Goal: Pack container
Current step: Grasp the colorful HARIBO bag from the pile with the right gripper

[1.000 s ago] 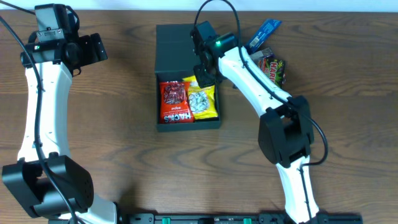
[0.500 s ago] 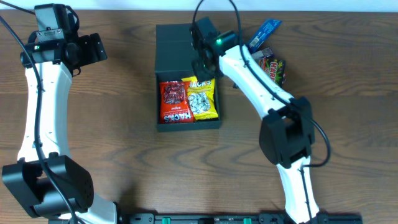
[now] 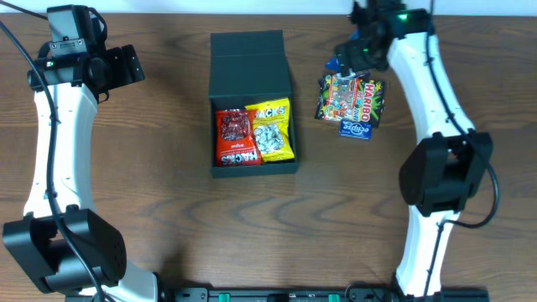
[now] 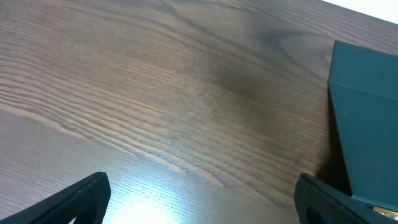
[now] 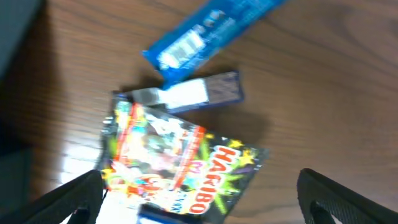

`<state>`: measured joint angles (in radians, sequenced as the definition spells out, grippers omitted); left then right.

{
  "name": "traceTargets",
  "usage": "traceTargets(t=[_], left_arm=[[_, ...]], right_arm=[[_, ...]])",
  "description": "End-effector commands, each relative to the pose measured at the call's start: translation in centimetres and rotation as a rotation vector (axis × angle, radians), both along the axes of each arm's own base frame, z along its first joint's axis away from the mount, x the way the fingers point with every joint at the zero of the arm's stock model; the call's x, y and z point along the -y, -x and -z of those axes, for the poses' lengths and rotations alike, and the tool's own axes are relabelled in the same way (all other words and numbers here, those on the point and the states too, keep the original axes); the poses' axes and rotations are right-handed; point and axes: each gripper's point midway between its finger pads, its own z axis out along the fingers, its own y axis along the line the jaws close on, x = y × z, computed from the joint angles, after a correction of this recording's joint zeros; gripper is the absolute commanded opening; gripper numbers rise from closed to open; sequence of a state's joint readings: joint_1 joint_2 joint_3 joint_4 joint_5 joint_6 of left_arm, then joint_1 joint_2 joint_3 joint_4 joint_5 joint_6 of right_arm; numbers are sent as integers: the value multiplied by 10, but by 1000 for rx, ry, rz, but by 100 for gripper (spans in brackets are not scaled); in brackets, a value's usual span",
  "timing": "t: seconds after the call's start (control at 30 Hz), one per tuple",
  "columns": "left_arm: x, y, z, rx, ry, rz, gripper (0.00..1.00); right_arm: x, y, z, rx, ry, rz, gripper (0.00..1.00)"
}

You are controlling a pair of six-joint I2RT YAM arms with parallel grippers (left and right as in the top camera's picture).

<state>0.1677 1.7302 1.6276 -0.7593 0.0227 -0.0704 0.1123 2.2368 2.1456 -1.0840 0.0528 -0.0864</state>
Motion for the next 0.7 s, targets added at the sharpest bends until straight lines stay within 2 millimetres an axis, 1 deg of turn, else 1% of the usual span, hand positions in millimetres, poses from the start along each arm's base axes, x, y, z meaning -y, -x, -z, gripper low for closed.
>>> traceTargets(t=[0.0, 0.07, 0.1, 0.2, 0.33, 0.37, 0.47, 0.5, 0.53, 0.67], left_arm=[[-3, -1, 1, -5, -7, -4, 95], [-3, -1, 1, -5, -7, -4, 95], [-3, -1, 1, -5, -7, -5, 95], [-3, -1, 1, -6, -7, -5, 95], [-2, 1, 3, -17, -4, -5, 95], [-2, 2, 3, -23, -2, -8, 95], [-2, 5, 5, -35, 5, -14, 95], [-2, 6, 6, -37, 8, -18, 96], [-2, 6, 6, -39, 11, -21, 95], [-1, 6, 6, -40, 17, -29, 95]], right_arm=[[14, -1, 25, -55, -49, -8, 99], [27, -3, 36, -72, -68, 16, 99], [33, -4, 38, -74, -72, 24, 99], [38, -9, 51, -78, -142, -24, 99], [48, -17, 67, -73, -233, -15, 99], [50, -18, 68, -66, -268, -14, 99], [45, -19, 76, -69, -386, -53, 99], [44, -18, 82, -78, -419, -59, 99], [43, -18, 83, -82, -441, -62, 99], [40, -14, 102, -122, -472, -61, 99]])
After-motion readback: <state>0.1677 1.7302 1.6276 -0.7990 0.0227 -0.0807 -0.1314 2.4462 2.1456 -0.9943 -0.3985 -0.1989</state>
